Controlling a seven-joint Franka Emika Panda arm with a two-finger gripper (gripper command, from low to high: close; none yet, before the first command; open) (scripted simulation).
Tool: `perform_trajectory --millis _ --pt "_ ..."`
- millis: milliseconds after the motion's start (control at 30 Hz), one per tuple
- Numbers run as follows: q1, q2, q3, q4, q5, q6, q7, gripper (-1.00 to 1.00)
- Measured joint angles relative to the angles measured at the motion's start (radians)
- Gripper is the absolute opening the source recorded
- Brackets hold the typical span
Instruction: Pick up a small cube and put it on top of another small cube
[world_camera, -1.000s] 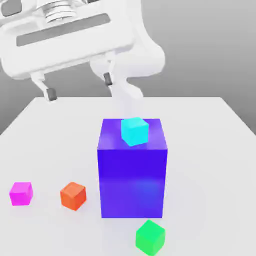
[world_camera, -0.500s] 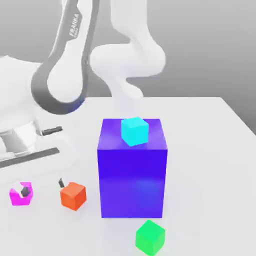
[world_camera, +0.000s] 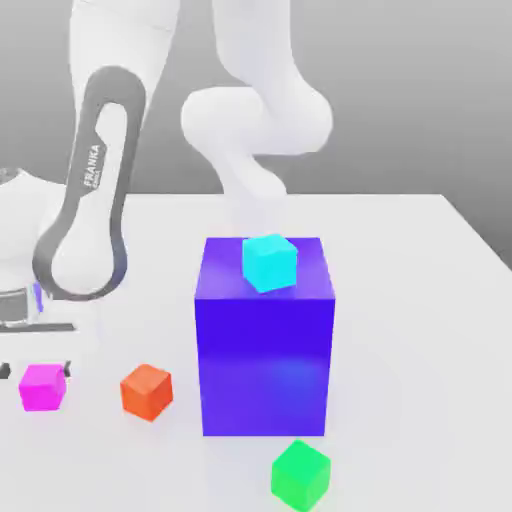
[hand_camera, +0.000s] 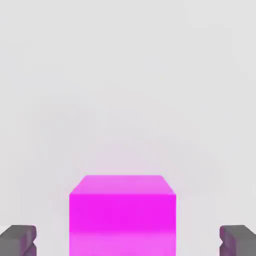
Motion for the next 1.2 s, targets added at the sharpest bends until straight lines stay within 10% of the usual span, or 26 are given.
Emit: perform_trajectory --millis 233,467,1200 --pt "0.004 -0.003 -0.004 -0.001 -0.003 -0.004 0.002 -1.00" --pt "0.199 -0.178 -0.247 -0.055 -0.270 -0.110 0.205 -1.00" --pt "0.448 -0.293 0.087 0.103 -0.621 -0.283 -0.592 -1.00"
